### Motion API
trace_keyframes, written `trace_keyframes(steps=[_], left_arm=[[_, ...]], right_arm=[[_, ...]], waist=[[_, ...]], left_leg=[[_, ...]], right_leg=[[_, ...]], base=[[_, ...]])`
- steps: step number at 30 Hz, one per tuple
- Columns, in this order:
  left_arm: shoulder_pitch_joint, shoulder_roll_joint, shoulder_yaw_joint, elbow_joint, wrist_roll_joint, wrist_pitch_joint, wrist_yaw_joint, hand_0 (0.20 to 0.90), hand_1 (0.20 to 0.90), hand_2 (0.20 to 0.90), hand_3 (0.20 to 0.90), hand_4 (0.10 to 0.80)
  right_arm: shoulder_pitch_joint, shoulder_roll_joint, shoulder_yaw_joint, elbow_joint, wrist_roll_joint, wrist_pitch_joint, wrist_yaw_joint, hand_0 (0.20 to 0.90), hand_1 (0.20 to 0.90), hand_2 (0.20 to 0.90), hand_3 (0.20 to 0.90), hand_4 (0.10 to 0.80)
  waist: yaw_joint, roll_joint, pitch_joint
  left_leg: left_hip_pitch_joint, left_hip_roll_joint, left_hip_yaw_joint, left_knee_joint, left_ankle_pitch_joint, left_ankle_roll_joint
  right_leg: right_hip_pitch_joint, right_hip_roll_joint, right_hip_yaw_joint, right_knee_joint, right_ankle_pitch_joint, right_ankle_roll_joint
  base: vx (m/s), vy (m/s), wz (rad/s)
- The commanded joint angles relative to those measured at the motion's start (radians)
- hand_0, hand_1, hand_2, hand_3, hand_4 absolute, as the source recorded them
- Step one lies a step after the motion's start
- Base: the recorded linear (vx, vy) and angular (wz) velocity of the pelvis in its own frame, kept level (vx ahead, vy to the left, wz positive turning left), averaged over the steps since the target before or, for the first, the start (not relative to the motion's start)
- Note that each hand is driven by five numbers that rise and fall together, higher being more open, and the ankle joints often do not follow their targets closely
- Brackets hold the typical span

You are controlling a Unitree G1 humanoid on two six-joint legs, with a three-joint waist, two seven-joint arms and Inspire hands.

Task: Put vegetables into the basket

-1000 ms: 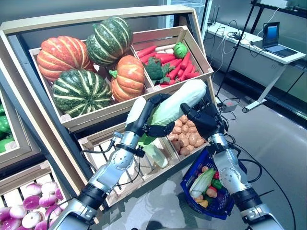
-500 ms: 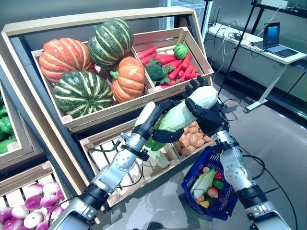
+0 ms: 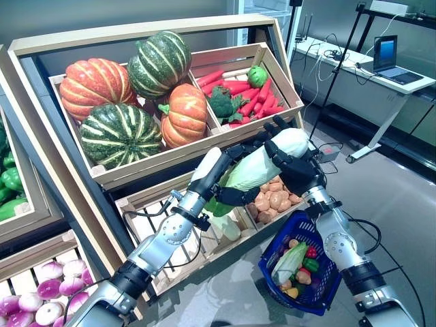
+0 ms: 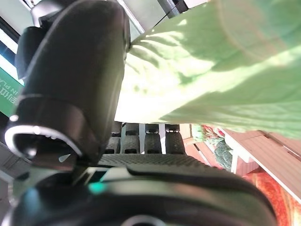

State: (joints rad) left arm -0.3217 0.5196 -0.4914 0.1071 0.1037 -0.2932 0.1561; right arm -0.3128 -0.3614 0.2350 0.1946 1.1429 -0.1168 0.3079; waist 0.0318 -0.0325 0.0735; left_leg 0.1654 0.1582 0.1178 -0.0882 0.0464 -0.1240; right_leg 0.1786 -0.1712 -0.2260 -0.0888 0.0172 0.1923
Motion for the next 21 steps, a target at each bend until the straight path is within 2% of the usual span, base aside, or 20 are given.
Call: trace_keyframes(steps=[1, 13, 14, 21], left_arm=[[-0.193, -0.044, -0.103, 0.012, 0.039, -0.116, -0.027, 0.3, 0.3, 0.3, 0.3, 0.4], [-0.186, -0.049, -0.089, 0.008, 0.042, -0.105, -0.018, 0.3, 0.3, 0.3, 0.3, 0.4], [-0.185, -0.048, -0.087, 0.007, 0.048, -0.099, -0.007, 0.9, 0.9, 0.9, 0.9, 0.8], [-0.165, -0.038, -0.076, 0.048, 0.067, -0.058, -0.005, 0.9, 0.9, 0.9, 0.9, 0.8]], right_arm=[[-0.261, 0.087, 0.048, -0.089, 0.019, -0.023, 0.192, 0.3, 0.3, 0.3, 0.3, 0.4], [-0.25, 0.106, 0.028, -0.084, 0.023, -0.032, 0.178, 0.3, 0.3, 0.3, 0.3, 0.4], [-0.251, 0.107, 0.026, -0.085, 0.019, -0.032, 0.174, 0.3, 0.3, 0.3, 0.3, 0.4], [-0.252, 0.092, 0.008, -0.074, -0.017, -0.036, 0.162, 0.3, 0.3, 0.3, 0.3, 0.4]], waist=[[0.001, -0.015, -0.052], [-0.001, -0.012, -0.051], [-0.001, -0.011, -0.051], [-0.001, -0.011, -0.05]], left_leg=[[-0.028, -0.036, -0.037, 0.001, -0.061, 0.047], [-0.029, -0.038, -0.039, 0.001, -0.062, 0.047], [-0.029, -0.038, -0.039, 0.001, -0.062, 0.048], [-0.029, -0.035, -0.037, 0.001, -0.061, 0.045]], right_leg=[[0.0, 0.004, 0.006, 0.011, -0.004, -0.051], [-0.002, 0.003, 0.008, 0.01, -0.002, -0.049], [-0.002, 0.003, 0.009, 0.009, -0.003, -0.049], [-0.002, 0.004, 0.009, 0.008, 0.0, -0.048]], base=[[0.0, 0.0, 0.0], [0.0, 0.0, 0.0], [0.0, 0.0, 0.0], [0.0, 0.0, 0.0]])
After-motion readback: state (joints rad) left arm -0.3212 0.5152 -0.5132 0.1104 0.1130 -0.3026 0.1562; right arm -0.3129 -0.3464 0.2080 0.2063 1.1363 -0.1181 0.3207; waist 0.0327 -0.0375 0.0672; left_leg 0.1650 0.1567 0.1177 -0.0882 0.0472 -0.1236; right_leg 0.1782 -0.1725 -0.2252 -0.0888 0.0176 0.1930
